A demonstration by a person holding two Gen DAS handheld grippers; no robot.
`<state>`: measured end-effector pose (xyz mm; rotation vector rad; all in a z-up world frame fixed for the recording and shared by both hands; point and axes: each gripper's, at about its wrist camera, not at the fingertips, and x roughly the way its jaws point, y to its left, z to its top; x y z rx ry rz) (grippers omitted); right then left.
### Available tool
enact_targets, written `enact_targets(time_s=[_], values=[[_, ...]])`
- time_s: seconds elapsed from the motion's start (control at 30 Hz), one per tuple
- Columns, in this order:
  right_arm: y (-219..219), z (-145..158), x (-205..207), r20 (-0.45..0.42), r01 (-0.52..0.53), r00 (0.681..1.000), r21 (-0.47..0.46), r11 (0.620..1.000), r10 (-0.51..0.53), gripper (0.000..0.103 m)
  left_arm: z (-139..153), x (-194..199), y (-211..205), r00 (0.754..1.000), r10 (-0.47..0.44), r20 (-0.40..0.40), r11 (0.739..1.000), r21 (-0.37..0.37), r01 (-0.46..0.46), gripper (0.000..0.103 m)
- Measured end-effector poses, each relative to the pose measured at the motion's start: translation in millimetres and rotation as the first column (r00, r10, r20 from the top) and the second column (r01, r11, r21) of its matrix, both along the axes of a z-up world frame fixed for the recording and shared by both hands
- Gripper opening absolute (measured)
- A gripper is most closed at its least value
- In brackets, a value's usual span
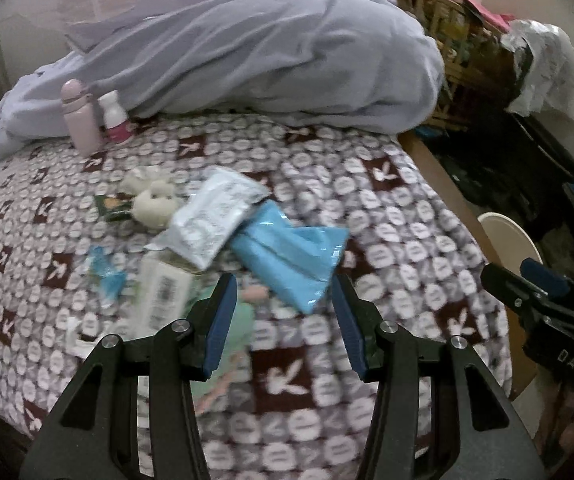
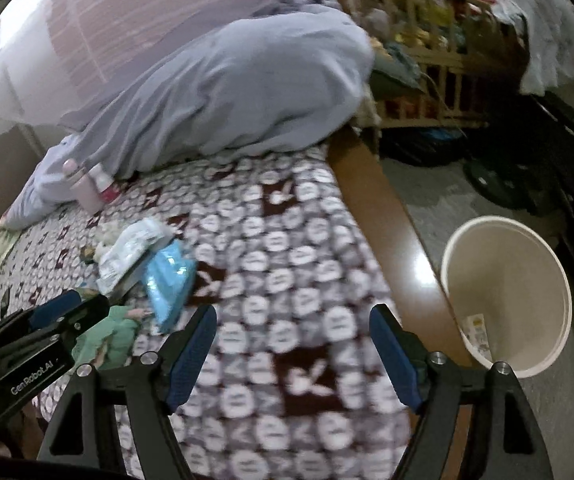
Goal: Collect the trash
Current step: 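Return both tools over the trash on the bed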
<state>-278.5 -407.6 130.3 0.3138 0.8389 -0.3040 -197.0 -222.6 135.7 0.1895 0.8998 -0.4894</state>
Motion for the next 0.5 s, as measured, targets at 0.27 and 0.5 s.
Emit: enact_targets(time_s=[0.27,0.5], values=[[38.9,9.7,16.0,0.021,-0.063,0.998,-0.056,0.996,0.064,0.080,2.4,9.0,39.2,0.999,0.036,-0.004,0.999,-0.034,-0.036,0.058],[63.5,12.9,27.6,0.015,-0.109,0.994,-0.090,0.990,0.111,0.081,1.0,18.1,84.5,0.998,0.067,0.008,0.997,-0.024,-0.067,0.058]])
